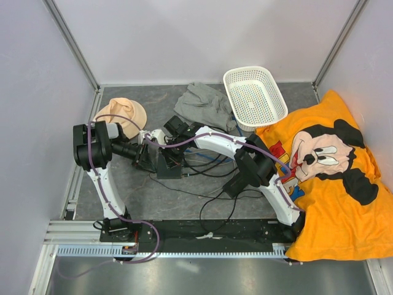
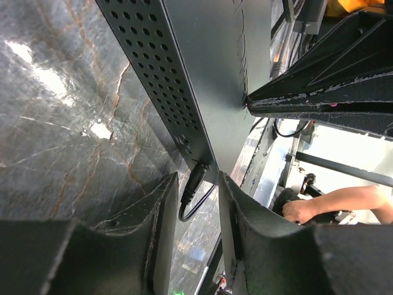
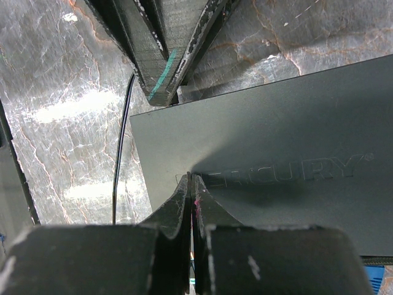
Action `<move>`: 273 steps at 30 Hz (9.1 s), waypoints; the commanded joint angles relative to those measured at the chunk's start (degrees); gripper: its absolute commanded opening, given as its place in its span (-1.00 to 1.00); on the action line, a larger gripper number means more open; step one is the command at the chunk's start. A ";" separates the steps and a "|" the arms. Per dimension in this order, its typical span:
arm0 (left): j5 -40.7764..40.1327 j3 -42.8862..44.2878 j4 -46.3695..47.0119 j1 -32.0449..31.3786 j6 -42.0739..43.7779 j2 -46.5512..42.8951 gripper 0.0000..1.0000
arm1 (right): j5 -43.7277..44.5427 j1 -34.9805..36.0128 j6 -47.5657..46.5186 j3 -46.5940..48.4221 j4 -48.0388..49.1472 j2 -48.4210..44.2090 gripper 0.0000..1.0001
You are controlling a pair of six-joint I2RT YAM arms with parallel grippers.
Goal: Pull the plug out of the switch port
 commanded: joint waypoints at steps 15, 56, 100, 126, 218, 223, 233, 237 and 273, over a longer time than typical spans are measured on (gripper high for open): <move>0.97 2.65 -5.82 0.04 9.37 2.38 -0.42 | 3.48 0.70 -0.09 -1.15 -3.47 4.91 -1.00; -3.95 11.70 -11.89 2.33 13.41 7.56 -0.96 | 6.29 -0.62 2.02 -6.24 -2.86 5.70 -1.00; -7.03 6.98 -12.68 5.84 16.49 4.32 -0.96 | 8.93 -0.53 2.54 -7.30 -3.04 6.76 -1.00; -9.05 8.10 -18.83 12.26 20.18 3.52 -0.97 | 12.62 -0.71 0.70 -11.96 -3.65 6.41 -1.00; -10.62 -4.38 -4.07 4.09 5.51 -9.27 0.16 | 9.72 -0.18 6.32 -11.96 -5.06 8.16 -1.00; -12.57 -4.99 0.67 3.82 3.83 -21.15 0.25 | 10.77 -0.18 5.27 -11.17 -5.32 7.64 -1.00; -6.95 -25.20 28.62 1.90 19.38 -51.22 0.26 | 6.12 -1.93 3.60 -11.08 -7.08 6.85 -1.00; -5.37 -27.32 29.77 -0.57 24.22 -53.43 0.19 | 3.05 -1.85 3.33 -10.73 -7.34 7.28 -1.00; -13.97 -39.63 38.47 -9.71 30.64 -51.32 -0.11 | -7.51 -2.91 4.65 -7.04 -9.71 12.91 -1.00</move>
